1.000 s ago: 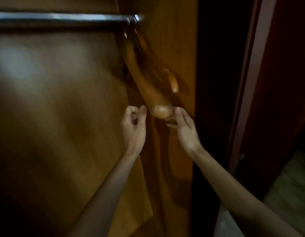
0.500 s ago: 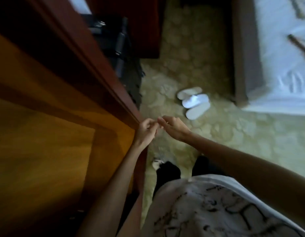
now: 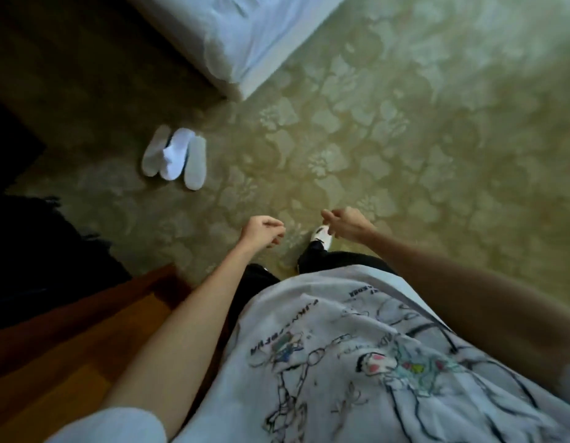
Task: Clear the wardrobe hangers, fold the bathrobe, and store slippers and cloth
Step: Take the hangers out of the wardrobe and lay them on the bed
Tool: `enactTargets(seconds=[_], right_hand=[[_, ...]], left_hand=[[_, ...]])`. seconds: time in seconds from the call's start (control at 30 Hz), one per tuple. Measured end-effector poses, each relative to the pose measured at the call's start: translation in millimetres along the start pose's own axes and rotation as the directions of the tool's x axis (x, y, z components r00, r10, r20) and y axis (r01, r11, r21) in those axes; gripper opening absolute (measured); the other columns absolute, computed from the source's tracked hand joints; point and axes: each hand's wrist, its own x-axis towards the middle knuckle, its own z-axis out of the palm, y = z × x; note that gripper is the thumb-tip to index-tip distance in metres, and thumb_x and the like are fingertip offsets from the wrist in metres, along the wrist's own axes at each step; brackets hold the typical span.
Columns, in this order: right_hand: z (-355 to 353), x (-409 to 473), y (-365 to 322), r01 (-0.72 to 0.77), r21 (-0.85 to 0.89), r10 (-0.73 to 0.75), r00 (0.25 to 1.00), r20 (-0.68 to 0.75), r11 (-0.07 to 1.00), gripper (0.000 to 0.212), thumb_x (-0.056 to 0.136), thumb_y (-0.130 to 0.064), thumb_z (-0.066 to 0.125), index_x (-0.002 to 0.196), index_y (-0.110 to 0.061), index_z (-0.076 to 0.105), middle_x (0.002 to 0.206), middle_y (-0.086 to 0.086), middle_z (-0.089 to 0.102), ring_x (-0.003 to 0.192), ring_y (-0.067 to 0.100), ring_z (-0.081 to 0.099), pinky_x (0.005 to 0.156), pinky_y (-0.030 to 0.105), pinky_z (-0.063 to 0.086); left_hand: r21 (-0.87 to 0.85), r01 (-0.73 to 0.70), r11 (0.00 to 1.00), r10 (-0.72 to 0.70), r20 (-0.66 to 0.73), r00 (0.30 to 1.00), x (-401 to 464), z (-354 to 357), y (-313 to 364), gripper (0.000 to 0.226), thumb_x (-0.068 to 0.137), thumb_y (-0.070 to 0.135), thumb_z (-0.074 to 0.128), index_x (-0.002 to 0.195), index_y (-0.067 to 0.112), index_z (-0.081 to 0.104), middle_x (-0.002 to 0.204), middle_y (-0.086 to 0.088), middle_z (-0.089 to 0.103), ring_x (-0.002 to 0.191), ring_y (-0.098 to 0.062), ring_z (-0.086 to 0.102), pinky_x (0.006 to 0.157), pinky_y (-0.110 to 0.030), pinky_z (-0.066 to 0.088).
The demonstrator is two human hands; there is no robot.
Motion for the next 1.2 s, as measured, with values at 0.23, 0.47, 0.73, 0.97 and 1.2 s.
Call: enactTargets(seconds=[0.23, 0.47, 0.73, 0.97, 1.2], right_hand=[[-118, -26, 172, -0.211, 0.346, 0.285, 0.941, -0.180, 0.914, 0.043, 0.101, -0.045, 0.048, 0.100, -0.008, 0.071, 0.092, 0.008, 0.075, 0.081, 0.021, 0.070, 0.064, 0.025, 0.049], [-180, 0, 202, -0.225, 0.547, 0.361, 0.920, -0.154, 0.807, 0.037, 0.099, -0.043, 0.053, 0.097, -0.011, 0.072, 0.092, 0.004, 0.075, 0.080, 0.015, 0.069, 0.060, 0.022, 0.046], [-374, 120, 137, -0.008, 0.541, 0.176, 0.950, -0.259, 0.841, 0.023, 0.096, -0.037, 0.057, 0.094, -0.018, 0.071, 0.085, -0.002, 0.075, 0.079, 0.014, 0.071, 0.076, 0.030, 0.056], [-549, 186, 124, -0.004, 0.312, 0.099, 0.952, -0.290, 0.950, 0.026, 0.098, -0.033, 0.058, 0.099, -0.012, 0.073, 0.085, 0.000, 0.073, 0.081, 0.016, 0.069, 0.081, 0.036, 0.058], [-682, 229, 181, -0.149, 0.305, 0.257, 0.900, -0.352, 0.941, 0.022, 0.094, -0.030, 0.060, 0.093, -0.012, 0.074, 0.086, 0.002, 0.074, 0.081, 0.019, 0.068, 0.079, 0.037, 0.057]], left_hand=[[0.345, -0.169, 0.923, 0.073, 0.274, 0.959, 53, 120, 148, 0.006, 0.089, 0.003, 0.070, 0.090, 0.008, 0.067, 0.072, -0.006, 0.067, 0.057, -0.015, 0.059, 0.040, -0.014, 0.043], [0.547, -0.276, 0.791, 0.097, 0.333, 0.938, 98, 167, 260, 0.014, 0.092, 0.007, 0.065, 0.081, 0.013, 0.071, 0.078, -0.007, 0.072, 0.062, -0.016, 0.064, 0.056, -0.026, 0.052], [0.484, -0.107, 0.869, 0.019, 0.184, 0.983, 177, 162, 358, 0.018, 0.090, 0.000, 0.061, 0.079, 0.010, 0.070, 0.070, -0.009, 0.066, 0.054, -0.014, 0.057, 0.045, -0.019, 0.046], [0.421, -0.024, 0.907, -0.024, 0.108, 0.994, 245, 171, 502, 0.026, 0.091, -0.002, 0.060, 0.070, 0.012, 0.068, 0.070, -0.008, 0.065, 0.049, -0.009, 0.058, 0.043, -0.017, 0.047], [0.315, -0.229, 0.921, 0.160, 0.232, 0.960, 303, 252, 709, 0.012, 0.095, 0.000, 0.059, 0.092, 0.006, 0.069, 0.075, -0.009, 0.068, 0.052, -0.014, 0.058, 0.044, -0.020, 0.046]])
